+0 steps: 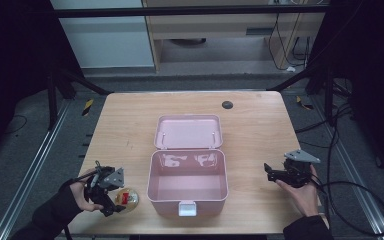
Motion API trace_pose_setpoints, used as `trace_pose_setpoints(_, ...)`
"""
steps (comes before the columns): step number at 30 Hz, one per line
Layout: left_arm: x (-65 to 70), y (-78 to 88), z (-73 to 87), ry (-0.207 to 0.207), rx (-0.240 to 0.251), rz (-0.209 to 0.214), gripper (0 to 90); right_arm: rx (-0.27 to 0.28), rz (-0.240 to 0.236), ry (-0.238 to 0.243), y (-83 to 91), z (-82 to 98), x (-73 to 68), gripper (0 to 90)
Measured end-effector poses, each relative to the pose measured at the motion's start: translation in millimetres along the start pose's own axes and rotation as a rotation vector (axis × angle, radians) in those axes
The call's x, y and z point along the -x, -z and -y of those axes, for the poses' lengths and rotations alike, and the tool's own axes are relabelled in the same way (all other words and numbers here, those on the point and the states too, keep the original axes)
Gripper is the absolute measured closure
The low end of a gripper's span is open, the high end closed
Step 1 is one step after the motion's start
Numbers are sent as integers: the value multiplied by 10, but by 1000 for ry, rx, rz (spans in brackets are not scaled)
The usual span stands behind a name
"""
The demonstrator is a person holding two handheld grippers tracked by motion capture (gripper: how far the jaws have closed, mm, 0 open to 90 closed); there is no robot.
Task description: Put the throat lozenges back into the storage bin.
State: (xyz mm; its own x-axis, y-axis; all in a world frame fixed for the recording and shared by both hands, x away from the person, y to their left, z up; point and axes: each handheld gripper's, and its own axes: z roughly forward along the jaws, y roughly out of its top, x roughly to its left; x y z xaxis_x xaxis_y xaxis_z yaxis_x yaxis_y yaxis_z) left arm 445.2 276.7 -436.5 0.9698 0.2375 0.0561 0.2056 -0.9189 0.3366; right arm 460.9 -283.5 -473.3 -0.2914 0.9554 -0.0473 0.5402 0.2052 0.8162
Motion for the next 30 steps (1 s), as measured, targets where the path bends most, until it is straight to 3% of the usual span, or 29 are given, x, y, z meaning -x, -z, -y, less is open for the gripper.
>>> trace_pose_setpoints(20,25,-274,-31,-33,-63,27,52,-19,-4,12,-22,8,-18,42)
trace_pose_setpoints(30,-19,-357,-52,-50,-78,53,98,-25,-8,18,-32,11,-28,43)
